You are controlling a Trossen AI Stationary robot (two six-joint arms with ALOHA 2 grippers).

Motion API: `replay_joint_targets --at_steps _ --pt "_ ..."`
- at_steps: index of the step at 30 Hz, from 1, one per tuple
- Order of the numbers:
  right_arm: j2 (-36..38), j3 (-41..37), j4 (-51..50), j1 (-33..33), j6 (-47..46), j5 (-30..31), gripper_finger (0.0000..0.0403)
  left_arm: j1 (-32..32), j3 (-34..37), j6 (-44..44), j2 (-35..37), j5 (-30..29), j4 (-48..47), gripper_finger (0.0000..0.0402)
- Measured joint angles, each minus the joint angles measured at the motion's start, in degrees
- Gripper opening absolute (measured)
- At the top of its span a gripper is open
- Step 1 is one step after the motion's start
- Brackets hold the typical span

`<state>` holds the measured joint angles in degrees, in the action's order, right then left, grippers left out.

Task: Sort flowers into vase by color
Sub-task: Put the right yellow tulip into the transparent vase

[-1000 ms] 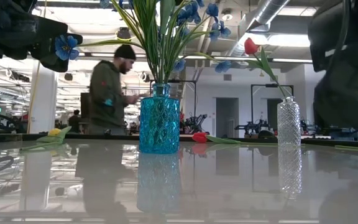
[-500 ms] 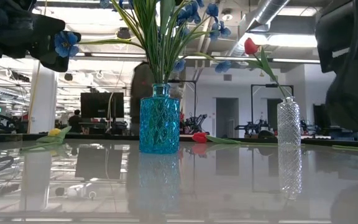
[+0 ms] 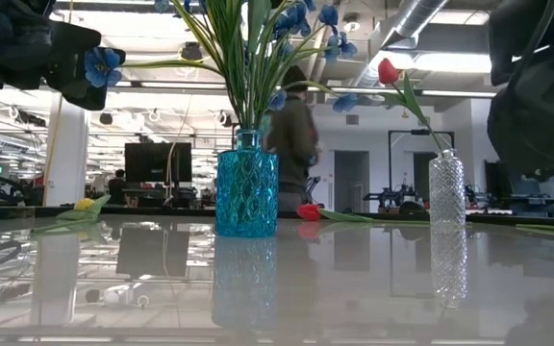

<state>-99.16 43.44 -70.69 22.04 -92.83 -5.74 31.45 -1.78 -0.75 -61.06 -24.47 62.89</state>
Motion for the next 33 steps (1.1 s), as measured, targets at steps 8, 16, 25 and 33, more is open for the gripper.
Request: replay_joint_targets --at_steps 8,16,25,33 --pt "-1.4 0.8 1.2 -0.1 1.7 1.0 0.0157 0.0 0.0 0.0 0.0 0.1 0.0 0.0137" --pt "1.2 6.9 2.2 -0.1 6.0 3.4 0.0157 0.0 0.0 0.0 0.0 0.0 -0.2 0.0137" --pt "6.2 11.8 -0.6 -0.1 7.6 6.1 0.0157 0.0 0.0 0.0 0.0 -0.1 -0.5 0.0137" --pt "8.8 10.2 -3.3 -0.9 4.3 8.5 0.0144 0.0 0.0 -0.1 0.0 -0.1 -0.5 0.0137"
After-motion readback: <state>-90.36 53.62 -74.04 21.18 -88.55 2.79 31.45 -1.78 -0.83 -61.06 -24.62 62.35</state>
